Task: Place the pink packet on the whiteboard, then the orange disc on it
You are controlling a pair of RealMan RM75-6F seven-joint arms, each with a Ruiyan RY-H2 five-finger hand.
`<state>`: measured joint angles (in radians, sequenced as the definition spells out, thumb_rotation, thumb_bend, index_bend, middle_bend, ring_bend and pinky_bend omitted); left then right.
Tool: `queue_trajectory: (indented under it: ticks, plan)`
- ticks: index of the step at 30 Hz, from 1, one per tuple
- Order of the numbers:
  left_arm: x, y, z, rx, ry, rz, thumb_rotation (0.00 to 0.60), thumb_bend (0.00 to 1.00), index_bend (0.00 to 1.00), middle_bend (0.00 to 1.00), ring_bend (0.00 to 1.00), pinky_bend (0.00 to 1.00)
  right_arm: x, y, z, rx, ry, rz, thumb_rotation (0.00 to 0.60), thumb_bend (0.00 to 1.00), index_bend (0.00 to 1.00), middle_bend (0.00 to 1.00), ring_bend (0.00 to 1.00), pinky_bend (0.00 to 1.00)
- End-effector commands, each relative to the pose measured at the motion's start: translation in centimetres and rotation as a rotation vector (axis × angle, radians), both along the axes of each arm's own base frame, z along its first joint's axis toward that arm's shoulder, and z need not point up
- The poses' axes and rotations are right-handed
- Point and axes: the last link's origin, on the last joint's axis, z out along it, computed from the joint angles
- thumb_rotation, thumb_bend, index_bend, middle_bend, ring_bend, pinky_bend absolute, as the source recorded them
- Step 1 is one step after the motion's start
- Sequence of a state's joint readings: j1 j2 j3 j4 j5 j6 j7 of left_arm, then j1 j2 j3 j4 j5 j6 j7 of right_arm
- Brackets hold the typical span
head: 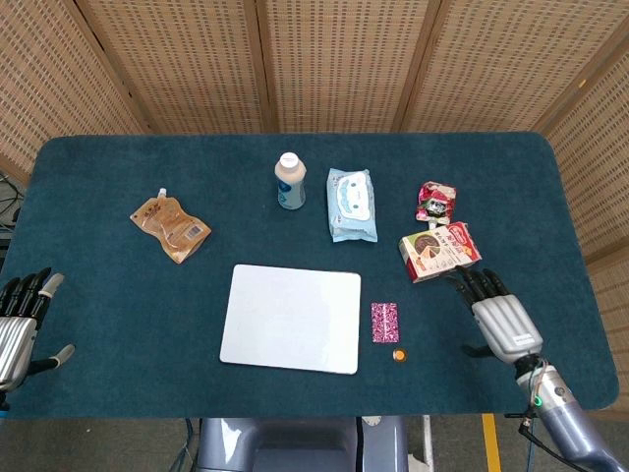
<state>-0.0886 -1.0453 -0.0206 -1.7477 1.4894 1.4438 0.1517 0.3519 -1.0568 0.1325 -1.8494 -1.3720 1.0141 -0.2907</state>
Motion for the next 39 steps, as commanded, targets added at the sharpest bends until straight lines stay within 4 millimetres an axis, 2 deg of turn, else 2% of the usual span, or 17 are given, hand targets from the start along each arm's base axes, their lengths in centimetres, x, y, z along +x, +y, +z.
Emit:
queue_trajectory:
  ticks: [1,11,19,28,39]
  plan:
    - [-0.1,0.4,-0.2,-0.011,-0.005,0.008,0.6,0.0,0.0,0.0,0.0,0.0,3.2,-2.7,-3.5,0.075,0.05,0.037,0.6,0.0,0.16,0.0,0.0,0.0]
    - [-0.3,0.9,-0.4,-0.03,-0.006,0.025,0.6,0.0,0.0,0.0,0.0,0.0,6.2,-4.0,-9.3,0.112,0.157,0.072,0.6,0.0,0.2,0.0,0.0,0.0]
    - [-0.4,0.9,-0.3,-0.03,-0.012,0.028,0.6,0.0,0.0,0.0,0.0,0.0,8.1,-3.9,-12.6,0.121,0.244,0.046,0.6,0.0,0.2,0.0,0.0,0.0]
    - [-0.5,0.9,0.1,-0.027,-0.026,0.028,0.6,0.0,0.0,0.0,0.0,0.0,8.8,-3.7,-14.0,0.126,0.315,-0.001,0.6,0.0,0.2,0.0,0.0,0.0]
    - [-0.4,0.8,-0.2,-0.037,-0.019,0.03,0.6,0.0,0.0,0.0,0.0,0.0,9.2,-3.2,-14.9,0.122,0.311,-0.042,0.6,0.0,0.2,0.0,0.0,0.0]
